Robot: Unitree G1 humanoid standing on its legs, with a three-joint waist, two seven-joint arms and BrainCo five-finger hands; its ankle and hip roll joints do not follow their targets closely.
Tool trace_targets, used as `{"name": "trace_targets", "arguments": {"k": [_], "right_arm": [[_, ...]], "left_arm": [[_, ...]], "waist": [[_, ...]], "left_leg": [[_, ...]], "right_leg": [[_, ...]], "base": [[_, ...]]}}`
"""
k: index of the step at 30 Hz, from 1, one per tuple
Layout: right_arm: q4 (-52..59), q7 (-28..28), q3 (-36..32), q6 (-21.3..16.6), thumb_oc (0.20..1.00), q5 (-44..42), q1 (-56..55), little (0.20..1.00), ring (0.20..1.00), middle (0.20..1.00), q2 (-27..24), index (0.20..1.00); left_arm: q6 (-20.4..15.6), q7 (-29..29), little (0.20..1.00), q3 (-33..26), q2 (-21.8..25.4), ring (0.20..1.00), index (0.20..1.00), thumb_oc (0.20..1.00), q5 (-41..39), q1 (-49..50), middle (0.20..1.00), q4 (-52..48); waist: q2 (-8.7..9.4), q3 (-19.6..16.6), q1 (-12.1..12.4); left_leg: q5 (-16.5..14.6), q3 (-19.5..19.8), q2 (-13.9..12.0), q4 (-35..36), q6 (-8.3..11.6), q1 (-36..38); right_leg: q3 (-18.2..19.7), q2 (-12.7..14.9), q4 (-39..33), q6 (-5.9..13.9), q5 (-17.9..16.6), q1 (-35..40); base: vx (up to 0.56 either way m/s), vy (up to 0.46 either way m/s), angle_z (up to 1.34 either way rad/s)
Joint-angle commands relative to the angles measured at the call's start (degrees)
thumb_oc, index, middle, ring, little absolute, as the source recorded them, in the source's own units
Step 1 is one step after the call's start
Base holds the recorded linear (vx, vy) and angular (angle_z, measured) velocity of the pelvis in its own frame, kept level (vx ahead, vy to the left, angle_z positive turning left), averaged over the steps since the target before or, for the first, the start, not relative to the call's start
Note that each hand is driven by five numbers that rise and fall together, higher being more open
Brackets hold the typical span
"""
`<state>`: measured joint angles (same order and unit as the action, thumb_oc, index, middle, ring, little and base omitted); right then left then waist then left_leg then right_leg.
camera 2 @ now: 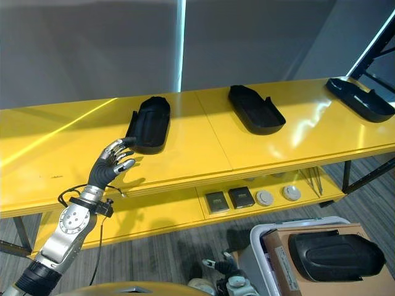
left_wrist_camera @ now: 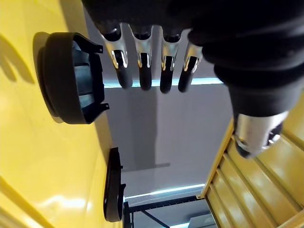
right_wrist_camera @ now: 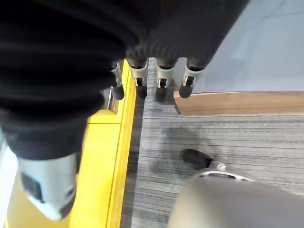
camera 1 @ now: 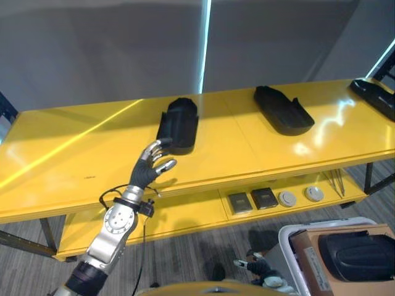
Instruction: Move parts from the plastic box to the shelf.
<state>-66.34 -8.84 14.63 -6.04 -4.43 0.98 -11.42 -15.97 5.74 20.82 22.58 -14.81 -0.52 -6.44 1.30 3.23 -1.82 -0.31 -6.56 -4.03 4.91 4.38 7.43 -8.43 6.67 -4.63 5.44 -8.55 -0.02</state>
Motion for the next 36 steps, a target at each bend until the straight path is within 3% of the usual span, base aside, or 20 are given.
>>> {"name": "trace_targets", "arguments": {"k": [1,3,7,8,12,13,15,19,20,23,24,25,26,28,29,30,32,33,35,36], "right_arm": [[-1.5,-0.8,-0.2,-0.5,1.0,-2.2,0.8,1.0,1.0,1.0,1.4,1.0],[-1.5,-1.5,-2.7,-0.6,1.0,-5.1,-0.1,1.0,1.0,1.0,1.9,1.0],[-2.8,-2.8,-4.8,-1.1,1.0,-8.4,-0.2,1.0,1.0,1.0,3.5,1.0],[-2.8,-2.8,-4.8,-1.1,1.0,-8.4,-0.2,1.0,1.0,1.0,3.5,1.0],[-0.5,-3.7,-6.0,-2.3,1.0,-9.4,-0.8,1.0,1.0,1.0,3.2,1.0],[-0.5,-4.0,-6.2,-2.2,1.0,-8.8,-1.1,1.0,1.0,1.0,3.0,1.0],[-0.7,-4.0,-6.1,-2.0,1.0,-7.9,-1.6,1.0,1.0,1.0,3.0,1.0],[-3.1,-3.9,-6.2,-1.6,1.0,-7.9,-2.3,1.0,1.0,1.0,3.0,1.0],[-3.3,-3.8,-5.8,-1.7,1.0,-7.9,-2.3,1.0,1.0,1.0,2.8,1.0],[-2.8,-3.7,-5.4,-1.8,1.0,-7.8,-2.0,1.0,1.0,1.0,2.3,1.0],[-2.6,-3.5,-5.0,-1.9,1.0,-8.0,-1.8,1.0,1.0,1.0,2.0,1.0],[-2.6,-3.1,-3.5,-1.8,1.0,-7.3,-1.7,1.0,1.0,1.0,1.3,1.0],[-2.4,-3.0,-2.4,-1.7,1.0,-6.4,-1.3,1.0,1.0,1.0,0.7,1.0],[-2.3,-2.9,-1.2,-1.3,1.0,-4.1,-0.7,1.0,1.0,1.0,-0.7,1.0],[-2.3,-2.9,-1.2,-1.3,1.0,-4.1,-0.6,1.0,1.0,1.0,-0.6,1.0],[-2.8,-3.1,-1.4,-1.1,1.0,-3.5,-0.5,1.0,1.0,1.0,-1.1,1.0],[-3.2,-3.1,-2.3,-1.3,1.0,-3.9,-0.5,1.0,1.0,1.0,-1.6,1.0],[-3.7,-3.0,-2.4,-1.3,1.0,-3.8,-0.3,1.0,1.0,1.0,-1.8,1.0],[-4.6,-2.9,-2.1,-1.4,1.0,-3.2,0.1,1.0,1.0,1.0,-1.9,1.0],[-4.7,-2.9,-2.1,-1.4,1.0,-3.2,0.1,1.0,1.0,1.0,-1.9,1.0]], "left_arm": [[-3.3,0.5,1.0,1.5,1.6,1.0,1.0,1.0,3.2,-4.5,1.0,-1.7],[-3.7,1.5,1.0,1.9,2.3,1.0,1.0,1.0,5.1,-6.2,1.0,-1.2],[-4.5,4.4,1.0,0.3,2.2,1.0,1.0,1.0,6.2,-5.4,1.0,0.1],[-4.6,4.4,1.0,0.3,2.2,1.0,1.0,1.0,6.2,-5.4,1.0,0.1],[-4.3,7.3,1.0,-3.1,3.3,1.0,1.0,1.0,9.7,-4.7,1.0,1.2],[-4.2,8.0,1.0,-4.1,3.5,1.0,1.0,1.0,9.4,-4.3,1.0,1.1],[-4.2,8.2,1.0,-4.8,3.0,1.0,1.0,1.0,9.9,-3.7,1.0,1.1],[-4.6,7.9,1.0,-4.6,1.7,1.0,1.0,1.0,9.5,-3.8,1.0,2.0],[-4.6,7.9,1.0,-4.6,0.0,1.0,1.0,1.0,7.3,-4.4,1.0,2.6],[-4.7,7.9,1.0,-4.4,-1.1,1.0,1.0,1.0,5.9,-5.0,1.0,2.9],[-4.8,7.5,1.0,-4.3,-1.3,1.0,1.0,1.0,5.1,-5.5,1.0,2.9],[-4.9,6.7,1.0,-3.8,-1.7,1.0,1.0,1.0,3.7,-6.0,1.0,2.9],[-4.8,6.9,1.0,-3.4,-2.0,1.0,1.0,1.0,3.5,-6.9,1.0,3.3],[-4.9,7.3,1.0,-2.1,-2.8,1.0,1.0,1.0,3.6,-8.4,1.0,4.4],[-4.9,7.3,1.0,-2.1,-2.8,1.0,1.0,1.0,3.6,-8.5,1.0,4.5],[-4.7,7.5,1.0,-1.6,-3.0,1.0,1.0,1.0,3.8,-8.6,1.0,5.1],[-4.4,7.8,1.0,-1.8,-3.3,1.0,1.0,1.0,4.8,-7.5,1.0,5.6],[-4.3,7.7,1.0,-1.9,-3.2,1.0,1.0,1.0,4.9,-7.0,1.0,5.6],[-4.3,7.8,1.0,-2.2,-2.9,1.0,1.0,1.0,5.3,-6.2,1.0,5.6],[-4.3,7.9,1.0,-2.2,-2.9,1.0,1.0,1.0,5.3,-6.2,1.0,5.6]], "waist": [[2.04,2.5,-1.3],[3.04,4.9,-3.3],[3.82,6.1,-4.1],[3.8,6.0,-4.0],[1.68,6.4,-2.0],[1.24,6.0,-1.2],[1.7,5.0,-1.2],[1.2,3.0,-1.6],[0.57,2.1,-2.2],[0.17,2.4,-2.7],[0.15,3.0,-3.0],[0.09,4.7,-2.5],[0.06,6.1,-1.8],[0.22,7.7,-1.0],[0.35,7.5,-1.1],[0.3,7.5,-0.9],[-0.53,7.1,0.2],[-0.96,7.0,0.8],[-1.6,6.3,2.1],[-1.61,6.4,2.0]], "left_leg": [[-1.5,-0.5,1.7,0.1,-3.74,0.0],[-1.5,-1.5,3.0,0.1,-4.73,-0.3],[-1.5,-5.2,2.6,0.1,-4.73,-1.5],[-1.6,-5.5,2.6,0.1,-4.74,-1.6],[-2.0,-13.6,0.6,0.1,-5.33,-0.2],[-3.1,-15.5,0.3,-0.1,-5.23,0.6],[-3.6,-17.4,0.9,-0.1,-4.84,0.9],[-3.4,-18.5,1.2,-0.3,-4.09,0.9],[-3.1,-18.9,0.1,-1.8,-2.99,0.9],[-3.7,-19.4,-1.7,-6.7,-1.68,0.0],[-4.1,-19.5,-4.3,-13.8,-0.46,-2.4],[0.5,-17.7,-8.2,-24.7,2.13,-6.6],[4.6,-15.3,-9.1,-29.1,2.72,-9.5],[7.2,-9.0,-7.4,-32.3,4.0,-13.8],[7.5,-8.9,-7.2,-32.0,3.87,-14.0],[6.7,-6.2,-5.4,-30.0,3.22,-14.8],[1.9,1.3,0.4,-18.3,0.9,-12.9],[0.1,4.5,1.6,-14.8,0.38,-11.5],[0.5,13.8,4.1,-10.2,-0.17,-10.7],[0.5,13.8,4.1,-10.0,-0.17,-10.5]], "right_leg": [[2.2,4.1,6.7,4.14,3.2,0.8],[5.6,5.1,10.6,5.7,-0.4,-3.2],[6.8,5.4,8.6,7.57,-6.8,-7.7],[7.0,5.3,8.5,7.6,-6.9,-7.9],[-8.1,8.0,15.5,4.36,1.2,-7.6],[-13.0,9.2,17.3,4.86,2.8,-6.6],[-15.2,8.9,13.0,5.28,2.4,-4.3],[-12.9,6.1,3.8,5.19,1.0,-0.7],[-11.5,4.4,0.8,4.56,1.3,1.1],[-10.6,3.4,0.8,3.41,2.0,1.9],[-9.9,2.4,0.7,2.16,2.9,2.4],[-8.4,0.7,0.0,-0.19,4.5,4.4],[-8.7,0.2,-0.2,-1.77,4.2,4.4],[-8.1,0.3,-0.4,-2.53,4.5,4.6],[-8.2,0.4,-0.4,-2.52,4.4,4.3],[-7.6,0.9,-0.4,-2.16,4.5,4.0],[-4.2,1.3,-0.4,-0.62,4.1,3.7],[-3.0,1.0,-0.4,-0.29,4.1,3.9],[0.3,0.4,-0.2,-0.02,3.9,3.6],[0.2,0.3,-0.2,-0.02,4.0,3.7]], "base": [[-0.14,0.23,0.0],[-0.19,0.236,-0.14],[-0.13,0.057,-0.54],[-0.06,0.086,-0.94],[-0.06,0.114,-1.16],[-0.01,-0.001,-1.52],[0.01,-0.059,-1.15],[0.05,-0.165,-0.63],[0.12,-0.317,-0.52],[0.06,-0.269,-0.46],[0.05,-0.353,-0.51],[-0.04,-0.447,-0.22],[-0.08,-0.341,-0.13],[-0.09,-0.123,-0.42],[0.0,-0.028,-0.57],[0.04,0.025,-0.29],[0.15,0.112,-0.05],[0.2,0.135,-0.55],[0.13,0.068,-1.01],[0.08,0.049,-1.07]]}}
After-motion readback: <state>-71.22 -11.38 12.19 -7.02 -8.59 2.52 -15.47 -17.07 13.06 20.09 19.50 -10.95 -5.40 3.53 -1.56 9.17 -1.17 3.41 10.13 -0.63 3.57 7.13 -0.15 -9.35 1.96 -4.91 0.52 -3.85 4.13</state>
